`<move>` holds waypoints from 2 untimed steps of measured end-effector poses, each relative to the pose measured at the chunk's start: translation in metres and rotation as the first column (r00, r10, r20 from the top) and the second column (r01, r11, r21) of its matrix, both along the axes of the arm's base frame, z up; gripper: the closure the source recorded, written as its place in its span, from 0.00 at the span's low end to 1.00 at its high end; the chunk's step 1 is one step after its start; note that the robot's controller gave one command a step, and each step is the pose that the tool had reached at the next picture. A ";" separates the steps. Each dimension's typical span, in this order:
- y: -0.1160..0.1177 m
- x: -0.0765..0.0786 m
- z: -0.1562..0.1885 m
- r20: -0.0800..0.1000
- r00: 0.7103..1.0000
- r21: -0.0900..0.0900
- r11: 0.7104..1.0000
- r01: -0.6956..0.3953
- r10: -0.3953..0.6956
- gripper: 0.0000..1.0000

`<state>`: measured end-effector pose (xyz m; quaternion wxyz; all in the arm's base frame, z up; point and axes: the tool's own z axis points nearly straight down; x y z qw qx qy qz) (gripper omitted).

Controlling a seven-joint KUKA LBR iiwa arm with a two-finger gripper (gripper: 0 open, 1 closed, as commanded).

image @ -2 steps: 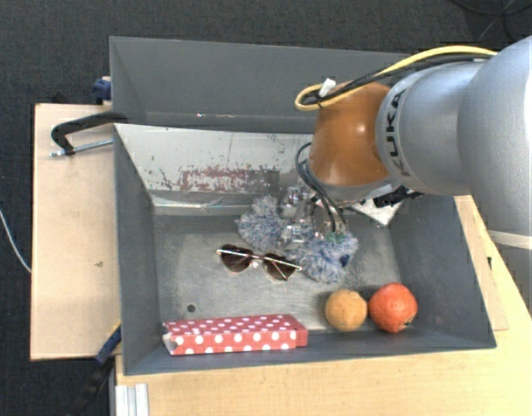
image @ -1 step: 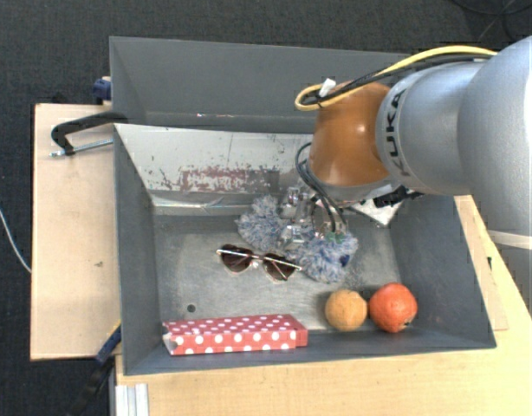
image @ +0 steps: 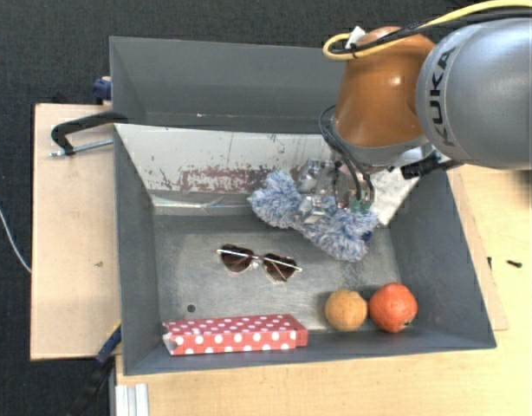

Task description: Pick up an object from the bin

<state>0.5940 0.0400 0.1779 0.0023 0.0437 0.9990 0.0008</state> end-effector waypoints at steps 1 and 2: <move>0.000 0.000 0.000 0.000 1.000 0.000 1.000 0.000 0.000 1.00; -0.005 0.001 0.043 -0.002 1.000 0.000 1.000 -0.013 0.013 1.00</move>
Offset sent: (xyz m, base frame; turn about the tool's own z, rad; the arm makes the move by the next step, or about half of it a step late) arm 0.0015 -0.0073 0.0568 -0.0155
